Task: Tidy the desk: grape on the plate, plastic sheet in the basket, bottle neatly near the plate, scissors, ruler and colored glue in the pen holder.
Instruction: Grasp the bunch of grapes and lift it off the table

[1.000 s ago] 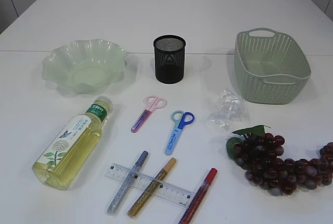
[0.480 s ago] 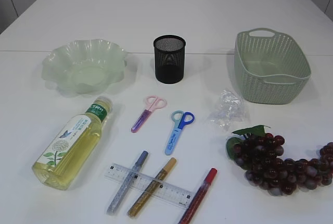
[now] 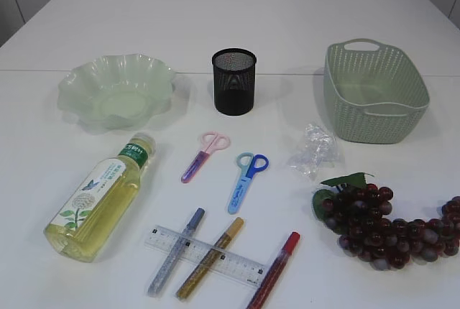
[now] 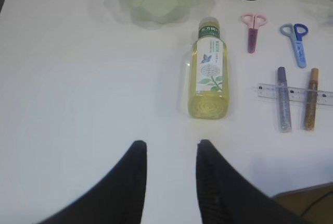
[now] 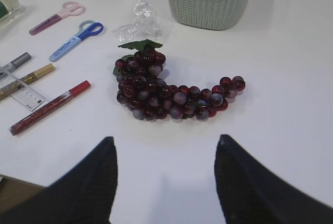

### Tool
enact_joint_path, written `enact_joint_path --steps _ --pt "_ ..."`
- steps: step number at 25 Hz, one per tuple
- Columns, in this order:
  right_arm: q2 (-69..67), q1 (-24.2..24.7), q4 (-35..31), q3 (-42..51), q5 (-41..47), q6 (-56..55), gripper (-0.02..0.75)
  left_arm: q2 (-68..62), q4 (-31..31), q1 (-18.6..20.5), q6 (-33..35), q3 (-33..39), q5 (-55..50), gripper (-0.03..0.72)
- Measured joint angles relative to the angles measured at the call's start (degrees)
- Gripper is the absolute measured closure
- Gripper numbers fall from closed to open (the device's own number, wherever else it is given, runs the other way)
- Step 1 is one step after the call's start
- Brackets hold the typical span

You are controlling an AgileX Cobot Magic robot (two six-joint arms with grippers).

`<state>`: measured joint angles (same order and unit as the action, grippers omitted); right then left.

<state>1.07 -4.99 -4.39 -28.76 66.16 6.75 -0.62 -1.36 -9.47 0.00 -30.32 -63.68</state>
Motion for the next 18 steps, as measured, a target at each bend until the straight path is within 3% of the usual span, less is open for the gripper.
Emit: enact_joint_path --steps 11,18 --pt "-0.78 0.00 -2.83 -1.40 3.17 -0.71 0.269 0.00 -1.83 0.00 0.00 0.00 0.08 0.449" --pt "-14.92 0.00 -3.48 -6.13 6.42 1.35 0.269 0.00 -1.73 0.00 0.00 0.00 0.21 0.449"
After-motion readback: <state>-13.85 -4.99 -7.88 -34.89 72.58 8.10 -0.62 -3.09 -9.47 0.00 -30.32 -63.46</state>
